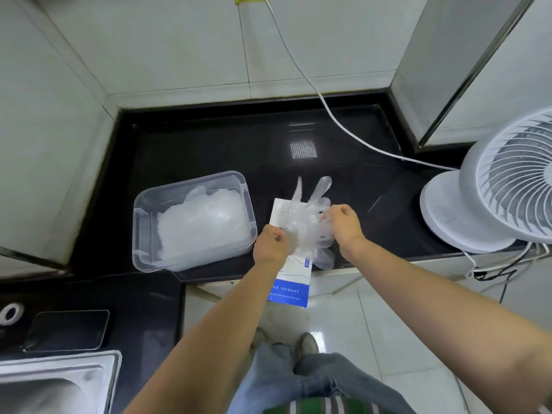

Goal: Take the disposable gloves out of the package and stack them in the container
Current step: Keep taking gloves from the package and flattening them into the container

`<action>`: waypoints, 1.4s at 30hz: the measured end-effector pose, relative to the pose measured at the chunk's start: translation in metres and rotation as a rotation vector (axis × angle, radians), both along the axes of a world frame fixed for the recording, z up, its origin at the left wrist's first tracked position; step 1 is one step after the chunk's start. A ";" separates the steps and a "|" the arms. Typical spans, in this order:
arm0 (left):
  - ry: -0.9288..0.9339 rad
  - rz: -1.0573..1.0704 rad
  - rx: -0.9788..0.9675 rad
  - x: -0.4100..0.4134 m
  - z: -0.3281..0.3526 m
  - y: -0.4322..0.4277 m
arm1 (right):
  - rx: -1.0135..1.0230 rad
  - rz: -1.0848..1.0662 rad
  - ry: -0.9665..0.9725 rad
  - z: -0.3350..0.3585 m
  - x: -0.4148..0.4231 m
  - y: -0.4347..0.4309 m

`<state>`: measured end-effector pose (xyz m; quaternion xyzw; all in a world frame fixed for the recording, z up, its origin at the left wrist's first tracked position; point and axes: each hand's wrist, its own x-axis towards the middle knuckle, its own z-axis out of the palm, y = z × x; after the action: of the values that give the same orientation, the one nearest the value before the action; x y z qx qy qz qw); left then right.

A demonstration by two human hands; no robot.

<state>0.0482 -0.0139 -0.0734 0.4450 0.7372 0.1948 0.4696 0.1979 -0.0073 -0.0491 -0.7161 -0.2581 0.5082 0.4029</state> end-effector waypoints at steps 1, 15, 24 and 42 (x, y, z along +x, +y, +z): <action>0.003 -0.028 -0.003 0.000 0.000 0.000 | -0.031 0.030 0.033 0.001 -0.001 0.001; 0.001 -0.052 0.145 0.005 0.006 0.009 | -0.154 0.339 -0.084 0.004 0.000 0.007; 0.106 -0.117 0.138 0.010 0.010 0.012 | -0.131 0.592 0.019 0.000 0.003 0.001; -0.094 0.144 0.212 0.014 0.033 0.018 | 0.022 0.372 -0.256 0.000 0.001 0.008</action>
<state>0.0621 0.0041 -0.0404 0.4282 0.7197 0.3256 0.4389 0.1992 0.0006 -0.0494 -0.7104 -0.4403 0.4757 0.2741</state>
